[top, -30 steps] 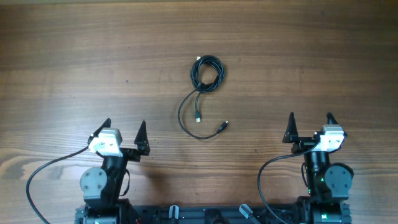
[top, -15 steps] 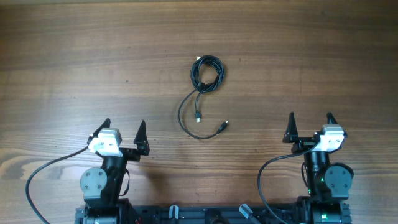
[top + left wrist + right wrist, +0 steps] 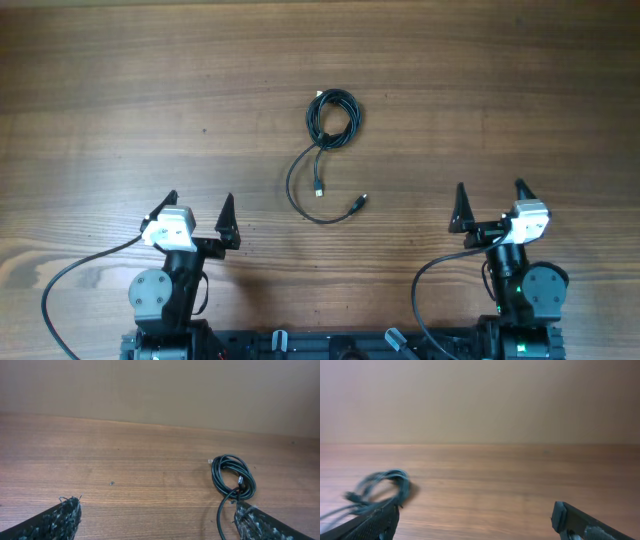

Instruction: Untangle cables

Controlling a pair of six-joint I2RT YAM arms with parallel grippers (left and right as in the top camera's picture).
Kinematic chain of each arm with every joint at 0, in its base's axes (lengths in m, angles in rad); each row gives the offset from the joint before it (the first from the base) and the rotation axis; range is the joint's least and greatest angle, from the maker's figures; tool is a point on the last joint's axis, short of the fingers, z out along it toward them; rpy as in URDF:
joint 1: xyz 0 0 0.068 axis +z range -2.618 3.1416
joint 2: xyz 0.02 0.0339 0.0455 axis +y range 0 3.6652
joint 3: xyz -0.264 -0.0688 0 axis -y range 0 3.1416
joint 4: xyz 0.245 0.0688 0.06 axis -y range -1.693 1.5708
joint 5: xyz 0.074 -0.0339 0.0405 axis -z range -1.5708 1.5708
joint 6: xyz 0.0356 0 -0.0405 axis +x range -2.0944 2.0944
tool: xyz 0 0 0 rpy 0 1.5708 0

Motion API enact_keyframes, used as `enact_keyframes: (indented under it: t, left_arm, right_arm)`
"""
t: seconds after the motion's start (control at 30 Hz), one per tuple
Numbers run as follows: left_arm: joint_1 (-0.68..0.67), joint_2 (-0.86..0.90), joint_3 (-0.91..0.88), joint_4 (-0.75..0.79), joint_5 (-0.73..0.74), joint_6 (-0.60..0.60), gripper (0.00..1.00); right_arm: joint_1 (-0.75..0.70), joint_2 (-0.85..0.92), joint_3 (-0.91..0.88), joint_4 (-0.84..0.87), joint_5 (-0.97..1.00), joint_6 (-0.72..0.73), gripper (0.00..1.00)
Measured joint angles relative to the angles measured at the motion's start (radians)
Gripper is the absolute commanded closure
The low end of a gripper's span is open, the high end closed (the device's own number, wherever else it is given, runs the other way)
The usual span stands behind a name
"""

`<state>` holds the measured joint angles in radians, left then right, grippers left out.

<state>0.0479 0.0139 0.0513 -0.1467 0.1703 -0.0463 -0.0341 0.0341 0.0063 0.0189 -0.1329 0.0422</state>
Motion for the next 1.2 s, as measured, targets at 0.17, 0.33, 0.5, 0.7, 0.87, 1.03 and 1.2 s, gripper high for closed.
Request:
enact_keyframes:
  t: [0.17, 0.33, 0.5, 0.7, 0.87, 1.03, 1.2]
  left_arm:
    - [0.0, 0.002, 0.0, 0.018, 0.006, -0.056, 0.0]
    - [0.0, 0.105, 0.023, 0.019, 0.045, -0.098, 0.0]
    - [0.0, 0.355, 0.192, 0.017, 0.112, -0.116, 0.0]
    - [0.0, 0.756, 0.545, -0.068, 0.212, -0.12, 0.0]
    - [-0.003, 1.125, 0.967, -0.332, 0.274, -0.119, 0.0]
    - [-0.074, 1.463, 1.415, -0.652, 0.293, -0.072, 0.0]
    - [-0.151, 1.625, 1.553, -0.673, 0.293, -0.01, 0.0]
  right_arm:
    - [0.0, 0.002, 0.001, 0.026, -0.145, 0.044, 0.0]
    - [0.0, 0.062, 0.068, 0.018, -0.234, 0.051, 0.0]
    - [0.0, 0.237, 0.201, 0.018, -0.29, 0.051, 0.0]
    - [0.0, 0.54, 0.476, -0.162, -0.361, 0.031, 0.0]
    - [0.0, 0.77, 0.77, -0.469, -0.388, -0.039, 0.0]
    - [0.0, 1.015, 1.072, -0.744, -0.398, -0.074, 0.0]
    - [0.0, 1.22, 1.25, -0.863, -0.399, -0.084, 0.0]
